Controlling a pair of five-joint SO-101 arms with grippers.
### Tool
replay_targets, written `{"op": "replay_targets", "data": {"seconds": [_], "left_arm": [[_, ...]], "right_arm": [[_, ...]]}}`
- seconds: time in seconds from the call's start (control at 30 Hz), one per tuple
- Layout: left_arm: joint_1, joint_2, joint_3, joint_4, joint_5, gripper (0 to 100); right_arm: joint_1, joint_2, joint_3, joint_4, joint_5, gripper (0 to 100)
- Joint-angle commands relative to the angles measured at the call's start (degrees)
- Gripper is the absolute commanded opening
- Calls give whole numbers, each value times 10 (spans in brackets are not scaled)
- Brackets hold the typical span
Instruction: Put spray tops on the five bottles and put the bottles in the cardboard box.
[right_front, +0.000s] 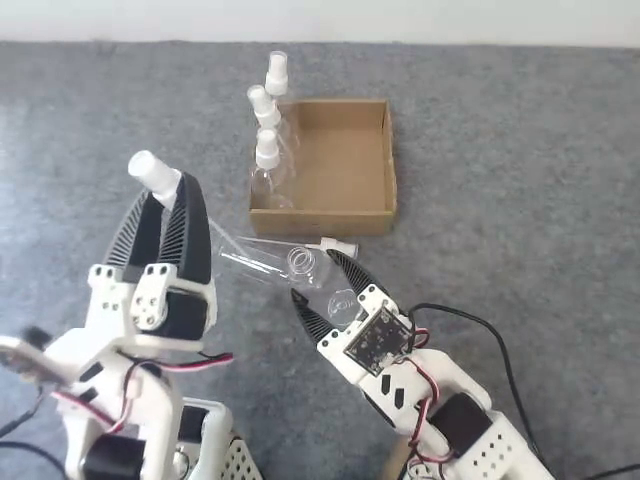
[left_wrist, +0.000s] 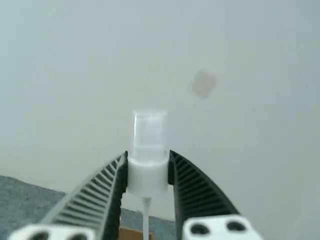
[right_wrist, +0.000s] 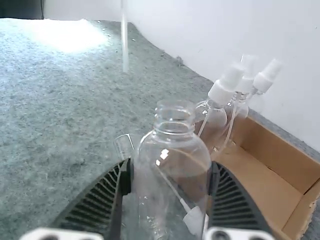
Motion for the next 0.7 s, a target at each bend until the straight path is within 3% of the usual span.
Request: {"op": "replay_targets", "data": {"seconds": [0.0,0.13,0.67], "left_arm": [[8,-4,-30,-21,-4,12],[17,-4,-38,-18,-3,12],[17,-4,-65,-5,31,12]], "right_arm": [[-3,-9,12,-14,-32,121],[-15,-9,12,-35,-105,123],[-73,-3,12,-23,-76,118]]}}
